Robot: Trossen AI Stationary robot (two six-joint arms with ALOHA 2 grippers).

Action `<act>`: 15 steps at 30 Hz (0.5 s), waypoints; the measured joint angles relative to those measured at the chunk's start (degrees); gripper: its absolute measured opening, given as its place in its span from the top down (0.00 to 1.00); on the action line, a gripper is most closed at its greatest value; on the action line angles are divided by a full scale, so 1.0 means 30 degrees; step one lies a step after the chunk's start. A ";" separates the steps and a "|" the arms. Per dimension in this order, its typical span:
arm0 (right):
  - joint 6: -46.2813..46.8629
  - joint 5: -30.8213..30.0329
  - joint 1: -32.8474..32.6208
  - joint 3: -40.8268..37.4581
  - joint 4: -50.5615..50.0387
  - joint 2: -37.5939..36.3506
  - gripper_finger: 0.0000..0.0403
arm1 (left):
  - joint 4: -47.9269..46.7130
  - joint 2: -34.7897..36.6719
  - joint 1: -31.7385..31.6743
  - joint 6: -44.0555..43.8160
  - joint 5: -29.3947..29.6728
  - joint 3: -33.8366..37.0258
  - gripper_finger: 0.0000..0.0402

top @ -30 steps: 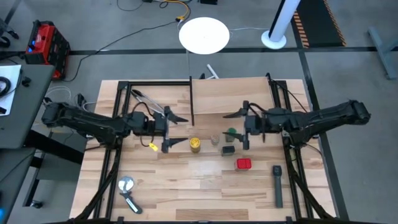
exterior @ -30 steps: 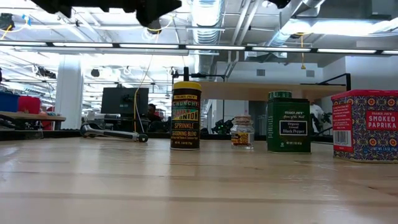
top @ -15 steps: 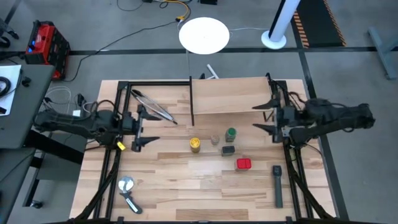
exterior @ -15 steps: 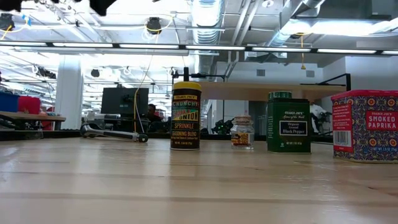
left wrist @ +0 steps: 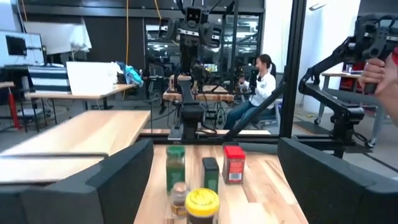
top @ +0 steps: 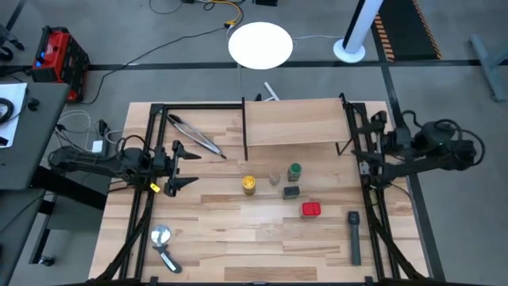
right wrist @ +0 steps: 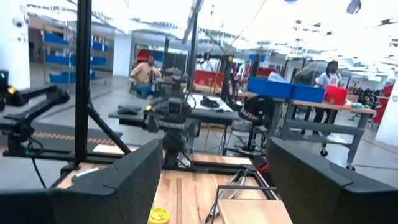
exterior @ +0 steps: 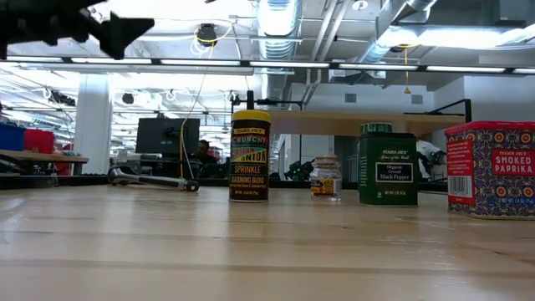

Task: Shelf spices
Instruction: Return to Home Position

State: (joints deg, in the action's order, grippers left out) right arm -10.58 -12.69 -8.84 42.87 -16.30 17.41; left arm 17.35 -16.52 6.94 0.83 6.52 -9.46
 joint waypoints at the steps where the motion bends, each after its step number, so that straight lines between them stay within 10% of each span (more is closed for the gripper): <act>1: 0.0011 -0.0001 0.0000 -0.0244 0.0057 -0.0476 0.28 | 0.0006 0.0271 0.0000 -0.0167 0.0028 0.0252 0.17; 15: 0.1327 -0.0690 0.0015 -0.4297 0.0607 -0.5374 0.28 | -0.0375 0.5243 -0.0007 -0.0501 0.1339 0.2613 0.17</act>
State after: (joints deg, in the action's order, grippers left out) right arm -6.60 -14.76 -8.80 29.98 -14.48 1.29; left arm 16.23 -0.79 6.92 -0.67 10.54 -1.62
